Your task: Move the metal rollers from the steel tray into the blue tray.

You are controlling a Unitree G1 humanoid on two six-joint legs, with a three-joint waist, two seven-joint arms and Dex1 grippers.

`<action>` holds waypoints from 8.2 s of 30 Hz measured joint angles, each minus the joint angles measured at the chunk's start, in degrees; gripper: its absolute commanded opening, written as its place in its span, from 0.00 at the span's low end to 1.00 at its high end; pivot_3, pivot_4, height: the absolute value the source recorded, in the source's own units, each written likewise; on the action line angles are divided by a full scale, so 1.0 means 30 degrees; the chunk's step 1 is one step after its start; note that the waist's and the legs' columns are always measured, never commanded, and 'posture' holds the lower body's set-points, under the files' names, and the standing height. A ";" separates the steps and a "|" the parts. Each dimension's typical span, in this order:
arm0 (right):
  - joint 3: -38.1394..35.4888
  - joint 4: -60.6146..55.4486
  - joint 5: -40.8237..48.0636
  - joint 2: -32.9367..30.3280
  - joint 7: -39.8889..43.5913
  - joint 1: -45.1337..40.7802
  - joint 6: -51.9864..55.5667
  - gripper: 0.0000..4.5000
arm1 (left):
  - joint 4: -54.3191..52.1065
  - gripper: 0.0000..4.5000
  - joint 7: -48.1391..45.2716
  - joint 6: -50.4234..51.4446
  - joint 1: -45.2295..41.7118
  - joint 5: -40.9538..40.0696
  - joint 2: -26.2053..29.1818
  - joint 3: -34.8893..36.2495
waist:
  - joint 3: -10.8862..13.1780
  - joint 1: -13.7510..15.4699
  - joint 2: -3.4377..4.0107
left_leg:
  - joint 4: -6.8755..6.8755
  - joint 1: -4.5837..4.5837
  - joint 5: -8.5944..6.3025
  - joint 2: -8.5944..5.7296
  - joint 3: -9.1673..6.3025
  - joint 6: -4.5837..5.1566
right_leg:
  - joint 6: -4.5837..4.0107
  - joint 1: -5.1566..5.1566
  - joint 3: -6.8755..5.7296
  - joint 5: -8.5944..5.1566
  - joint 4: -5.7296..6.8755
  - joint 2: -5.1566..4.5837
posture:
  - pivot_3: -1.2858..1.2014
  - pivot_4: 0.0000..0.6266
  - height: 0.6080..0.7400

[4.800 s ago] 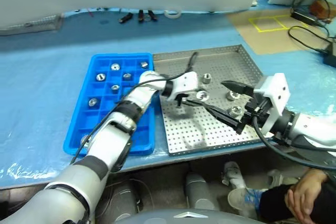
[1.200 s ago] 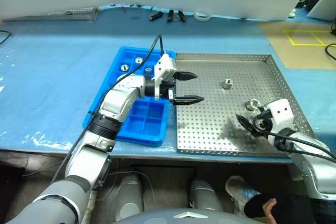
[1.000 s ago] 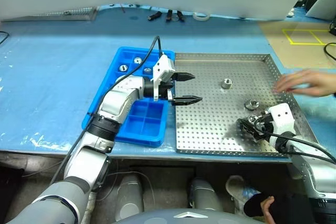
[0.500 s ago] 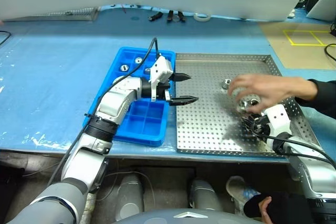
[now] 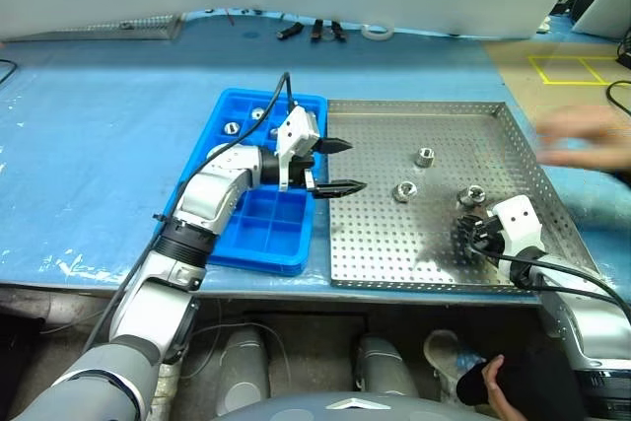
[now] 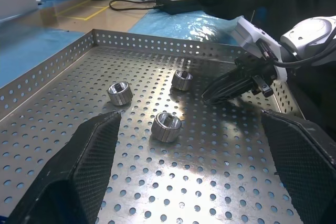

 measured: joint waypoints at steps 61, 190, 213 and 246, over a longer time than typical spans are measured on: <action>0.3770 0.3486 -0.1212 0.2995 -0.0875 -0.6356 0.0141 0.36 | -0.1501 1.00 0.1421 0.0721 0.0855 0.0030 0.0684 0.0078 | 0.0001 0.0096 0.0012 | -0.0012 -0.0049 0.0025 0.0013 0.0000 -0.0030 | -0.0021 -0.0051 -0.0009 0.0012 0.0013 0.0026 | 0.47 0.24 1.00; -0.0889 0.3174 -0.0072 0.3917 -0.6290 -0.5794 0.2946 0.38 | -0.3665 1.00 0.2563 0.2698 0.2124 -0.1596 0.1750 0.1321 | 0.0029 0.0038 0.0040 | -0.0040 -0.0083 0.0247 0.0069 -0.0053 -0.0197 | -0.0161 -0.0276 0.0034 0.0043 0.0315 0.0137 | 0.46 0.24 1.00; 0.7561 0.2760 0.2218 0.4986 0.2803 -1.3759 0.3667 0.38 | -0.9196 1.00 0.4731 0.4699 0.8049 -0.3126 0.6415 0.6872 | 0.0042 0.1626 0.0044 | -0.0145 -0.0181 0.0293 0.0094 -0.0110 -0.0288 | -0.0166 -0.0343 -0.0083 0.0037 0.0263 0.0141 | 0.64 0.24 1.00; 0.9301 0.1661 0.0465 0.3522 0.5023 -1.3160 0.4825 0.81 | -1.2416 1.00 0.6491 0.6294 0.9285 -0.5205 0.6579 0.6017 | 0.0042 0.2985 0.0032 | -0.0188 -0.0129 0.0399 0.0109 -0.0147 -0.0450 | -0.0174 -0.0363 -0.0040 0.0050 0.0339 0.0163 | 0.58 0.24 1.00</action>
